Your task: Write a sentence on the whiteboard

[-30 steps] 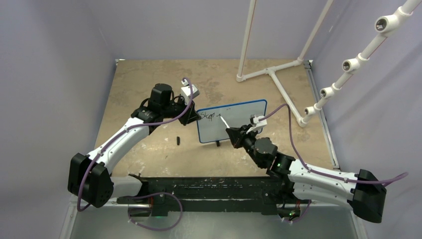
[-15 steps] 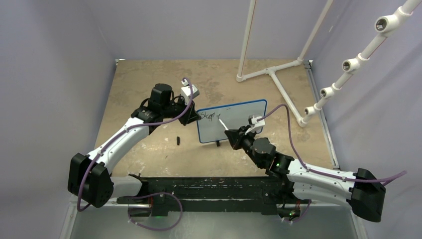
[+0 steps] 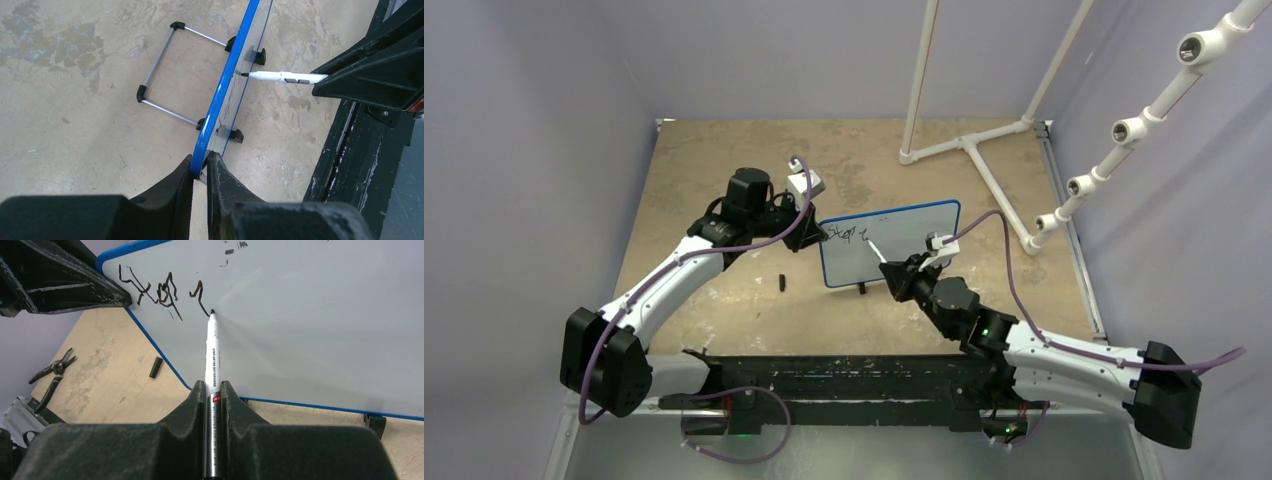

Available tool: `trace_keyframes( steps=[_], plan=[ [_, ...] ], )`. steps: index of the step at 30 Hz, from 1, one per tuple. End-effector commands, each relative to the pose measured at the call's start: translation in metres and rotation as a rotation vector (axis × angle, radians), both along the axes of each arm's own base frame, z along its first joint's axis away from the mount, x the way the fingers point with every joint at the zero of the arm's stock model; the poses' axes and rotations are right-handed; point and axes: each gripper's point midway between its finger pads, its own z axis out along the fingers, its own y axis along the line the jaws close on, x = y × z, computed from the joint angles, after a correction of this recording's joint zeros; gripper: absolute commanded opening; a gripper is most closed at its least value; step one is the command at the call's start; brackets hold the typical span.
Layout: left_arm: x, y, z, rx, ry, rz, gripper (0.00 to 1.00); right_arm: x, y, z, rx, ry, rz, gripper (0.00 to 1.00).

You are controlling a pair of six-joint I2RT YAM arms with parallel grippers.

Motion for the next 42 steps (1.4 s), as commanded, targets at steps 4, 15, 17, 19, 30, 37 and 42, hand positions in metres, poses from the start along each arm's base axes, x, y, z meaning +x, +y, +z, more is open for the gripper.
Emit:
trace_keyframes(
  steps=[4,15,17,19,30,37,42],
  plan=[
    [0.003,0.004,0.006,0.014,-0.061,0.002,0.0,0.003,-0.003,0.039,0.075,-0.094,-0.008,0.0],
    [0.003,0.004,0.006,0.015,-0.06,0.004,0.0,0.012,0.0,0.059,0.082,-0.149,-0.035,0.0],
    [0.003,0.004,0.006,0.015,-0.06,0.003,0.0,0.013,0.0,0.06,0.082,-0.152,-0.038,0.0],
    [0.003,0.004,0.006,0.015,-0.062,0.003,0.0,0.013,0.0,0.061,0.086,-0.157,-0.038,0.0],
    [0.003,0.004,0.007,0.013,-0.062,0.001,0.0,0.017,0.002,0.058,0.06,-0.159,-0.047,0.0],
    [0.002,0.004,0.007,0.012,-0.063,-0.001,0.0,0.018,0.0,0.058,0.049,-0.16,-0.061,0.0],
    [0.003,0.004,0.007,0.014,-0.062,0.004,0.0,0.01,-0.006,0.064,0.085,-0.188,-0.037,0.0]
  ],
)
